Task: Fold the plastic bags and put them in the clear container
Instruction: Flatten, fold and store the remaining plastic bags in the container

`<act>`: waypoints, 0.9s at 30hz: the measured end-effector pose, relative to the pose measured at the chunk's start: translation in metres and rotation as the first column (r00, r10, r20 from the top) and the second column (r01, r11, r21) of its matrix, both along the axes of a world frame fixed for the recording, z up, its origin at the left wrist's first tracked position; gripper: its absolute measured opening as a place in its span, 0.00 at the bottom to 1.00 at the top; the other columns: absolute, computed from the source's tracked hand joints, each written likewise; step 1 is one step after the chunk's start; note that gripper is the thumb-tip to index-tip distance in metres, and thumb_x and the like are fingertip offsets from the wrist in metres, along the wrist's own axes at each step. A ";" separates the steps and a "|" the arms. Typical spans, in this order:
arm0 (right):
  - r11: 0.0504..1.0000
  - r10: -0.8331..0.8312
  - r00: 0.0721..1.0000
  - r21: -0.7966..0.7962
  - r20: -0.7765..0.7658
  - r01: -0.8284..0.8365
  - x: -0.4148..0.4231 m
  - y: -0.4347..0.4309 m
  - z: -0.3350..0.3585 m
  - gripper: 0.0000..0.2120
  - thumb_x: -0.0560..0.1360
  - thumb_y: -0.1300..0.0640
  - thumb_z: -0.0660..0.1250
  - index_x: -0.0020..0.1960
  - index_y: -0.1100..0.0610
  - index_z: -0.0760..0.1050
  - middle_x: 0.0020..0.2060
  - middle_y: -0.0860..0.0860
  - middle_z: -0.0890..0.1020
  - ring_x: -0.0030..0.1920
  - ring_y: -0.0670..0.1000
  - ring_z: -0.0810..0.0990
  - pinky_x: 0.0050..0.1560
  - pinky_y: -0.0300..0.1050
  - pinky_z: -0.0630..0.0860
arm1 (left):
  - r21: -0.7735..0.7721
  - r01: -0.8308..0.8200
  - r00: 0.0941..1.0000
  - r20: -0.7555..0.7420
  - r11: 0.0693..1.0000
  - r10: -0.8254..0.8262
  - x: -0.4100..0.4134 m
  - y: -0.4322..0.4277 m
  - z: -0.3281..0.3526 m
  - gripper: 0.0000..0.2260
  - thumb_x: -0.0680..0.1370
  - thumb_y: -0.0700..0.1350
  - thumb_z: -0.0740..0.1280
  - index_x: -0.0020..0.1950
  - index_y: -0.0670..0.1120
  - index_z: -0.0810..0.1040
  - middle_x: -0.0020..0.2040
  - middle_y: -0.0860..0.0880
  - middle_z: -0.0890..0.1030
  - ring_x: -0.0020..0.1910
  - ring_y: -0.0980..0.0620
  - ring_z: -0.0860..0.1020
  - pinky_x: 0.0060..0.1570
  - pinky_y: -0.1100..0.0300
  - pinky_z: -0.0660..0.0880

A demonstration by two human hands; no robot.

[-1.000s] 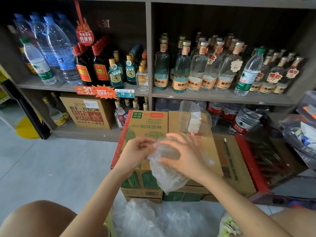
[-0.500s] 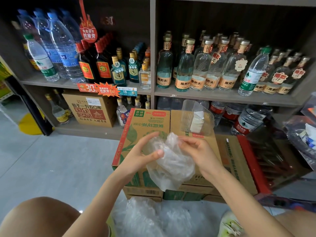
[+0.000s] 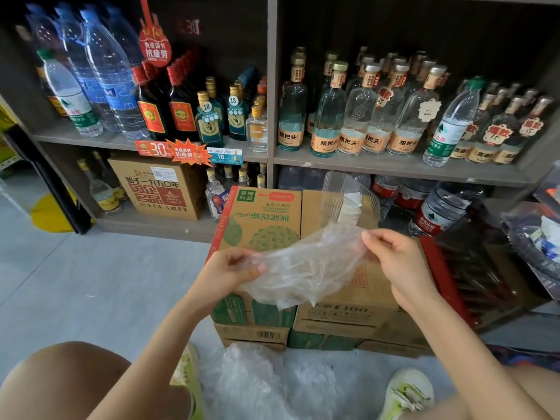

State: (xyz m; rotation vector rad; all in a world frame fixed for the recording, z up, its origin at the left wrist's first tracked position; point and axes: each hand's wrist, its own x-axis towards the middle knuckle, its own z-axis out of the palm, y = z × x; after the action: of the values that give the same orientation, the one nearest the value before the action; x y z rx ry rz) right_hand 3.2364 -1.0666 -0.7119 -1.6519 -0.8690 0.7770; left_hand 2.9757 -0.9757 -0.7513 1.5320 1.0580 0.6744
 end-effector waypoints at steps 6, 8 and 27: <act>0.983 0.156 0.985 0.084 0.080 -0.162 -0.025 0.008 0.003 0.02 0.75 0.58 0.68 0.44 0.53 0.80 0.33 0.44 0.81 0.37 0.41 0.79 0.42 0.33 0.74 | 0.116 0.030 0.998 -0.066 0.993 -0.022 0.029 -0.010 0.025 0.23 0.66 0.69 0.68 0.57 0.61 0.76 0.60 0.59 0.75 0.59 0.65 0.72 0.61 0.57 0.68; 0.969 0.207 0.974 0.116 0.094 -0.217 -0.032 0.011 0.004 0.03 0.74 0.59 0.70 0.44 0.52 0.80 0.35 0.43 0.82 0.39 0.40 0.79 0.41 0.32 0.74 | 0.171 0.042 0.995 -0.098 0.984 -0.025 0.049 -0.015 0.030 0.17 0.71 0.68 0.64 0.53 0.60 0.76 0.55 0.59 0.79 0.55 0.61 0.76 0.60 0.55 0.73; 0.865 0.501 0.815 -0.143 0.291 -0.480 -0.029 -0.009 -0.028 0.12 0.64 0.38 0.69 0.47 0.39 0.78 0.45 0.35 0.78 0.51 0.37 0.74 0.54 0.36 0.68 | -0.043 -0.353 0.868 0.359 0.935 0.344 0.020 0.013 0.036 0.07 0.82 0.44 0.61 0.48 0.44 0.75 0.37 0.46 0.75 0.36 0.51 0.73 0.42 0.57 0.73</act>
State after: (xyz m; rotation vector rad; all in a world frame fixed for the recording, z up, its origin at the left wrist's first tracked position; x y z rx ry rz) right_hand 3.2071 -1.0757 -0.7395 -1.6506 -1.5619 0.9017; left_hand 2.9959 -0.9630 -0.7155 1.1795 1.0496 1.1780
